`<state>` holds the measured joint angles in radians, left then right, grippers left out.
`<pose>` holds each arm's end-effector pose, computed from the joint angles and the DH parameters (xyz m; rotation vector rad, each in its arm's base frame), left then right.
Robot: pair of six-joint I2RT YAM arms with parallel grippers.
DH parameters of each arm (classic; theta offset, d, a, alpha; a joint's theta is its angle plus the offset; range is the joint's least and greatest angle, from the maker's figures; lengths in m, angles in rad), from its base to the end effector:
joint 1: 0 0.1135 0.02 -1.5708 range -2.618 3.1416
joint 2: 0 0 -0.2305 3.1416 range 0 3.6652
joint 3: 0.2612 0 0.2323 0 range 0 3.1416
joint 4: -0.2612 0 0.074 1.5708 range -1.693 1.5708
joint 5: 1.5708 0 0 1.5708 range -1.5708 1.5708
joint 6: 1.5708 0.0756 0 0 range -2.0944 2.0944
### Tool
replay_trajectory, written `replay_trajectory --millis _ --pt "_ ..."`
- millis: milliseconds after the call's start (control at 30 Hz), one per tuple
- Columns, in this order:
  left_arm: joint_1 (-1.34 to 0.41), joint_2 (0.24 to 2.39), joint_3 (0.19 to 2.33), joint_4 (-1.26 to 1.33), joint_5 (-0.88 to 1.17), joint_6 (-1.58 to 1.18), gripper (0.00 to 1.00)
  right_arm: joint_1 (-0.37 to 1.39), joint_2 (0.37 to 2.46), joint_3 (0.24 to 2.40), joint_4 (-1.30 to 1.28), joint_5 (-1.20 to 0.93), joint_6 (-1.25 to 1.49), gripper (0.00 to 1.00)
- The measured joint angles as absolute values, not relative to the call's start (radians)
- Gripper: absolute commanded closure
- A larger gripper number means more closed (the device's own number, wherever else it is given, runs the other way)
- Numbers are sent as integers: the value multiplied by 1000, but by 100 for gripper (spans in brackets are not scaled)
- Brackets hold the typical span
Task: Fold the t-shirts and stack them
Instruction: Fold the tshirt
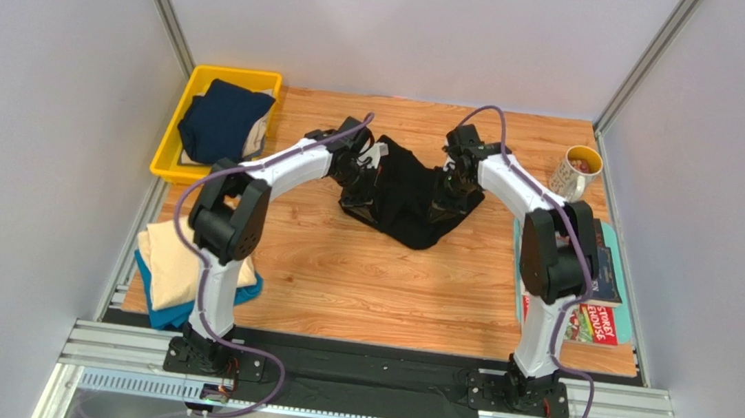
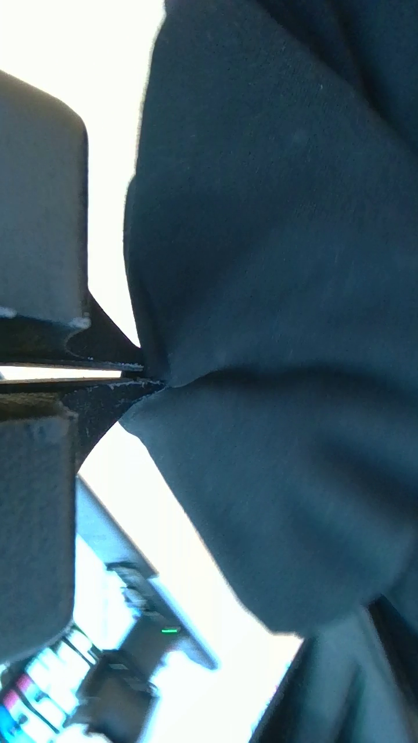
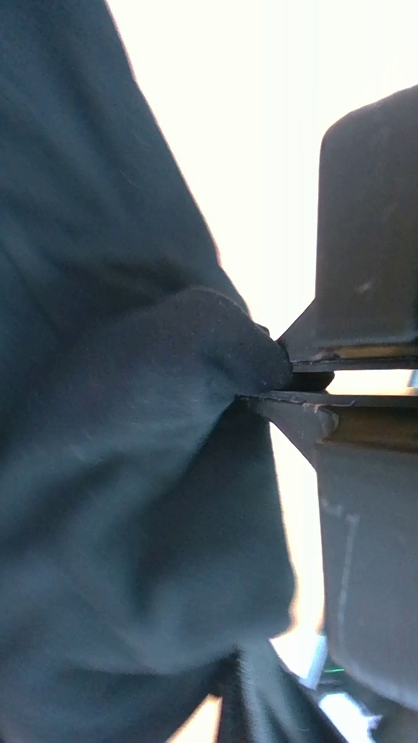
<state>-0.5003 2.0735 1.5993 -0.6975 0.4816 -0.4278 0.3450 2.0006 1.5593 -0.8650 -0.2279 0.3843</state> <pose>0.3455 -0.2288 0.1365 0.2463 2.8612 -0.8895 0.3548 0.1457 0.1389 0.0130 2.9421 0.4541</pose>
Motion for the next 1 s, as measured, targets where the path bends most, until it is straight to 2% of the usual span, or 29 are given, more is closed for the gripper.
replay_trajectory --millis 267,433,600,867,1000 --pt "-546 1670 1276 -725 486 -397 100 512 1560 1319 -940 -264 438 100" --pt "-548 1551 1267 -751 422 -378 100 518 1414 1278 -965 -229 480 100" --pt "-544 1648 1388 -721 352 -365 100 507 1444 1315 -996 -151 475 100" --pt "-534 1991 1758 -670 286 -350 100 446 1579 1453 -999 -57 413 100" --pt "-527 2098 1912 -672 270 -348 100 400 1626 1488 -974 -36 386 100"
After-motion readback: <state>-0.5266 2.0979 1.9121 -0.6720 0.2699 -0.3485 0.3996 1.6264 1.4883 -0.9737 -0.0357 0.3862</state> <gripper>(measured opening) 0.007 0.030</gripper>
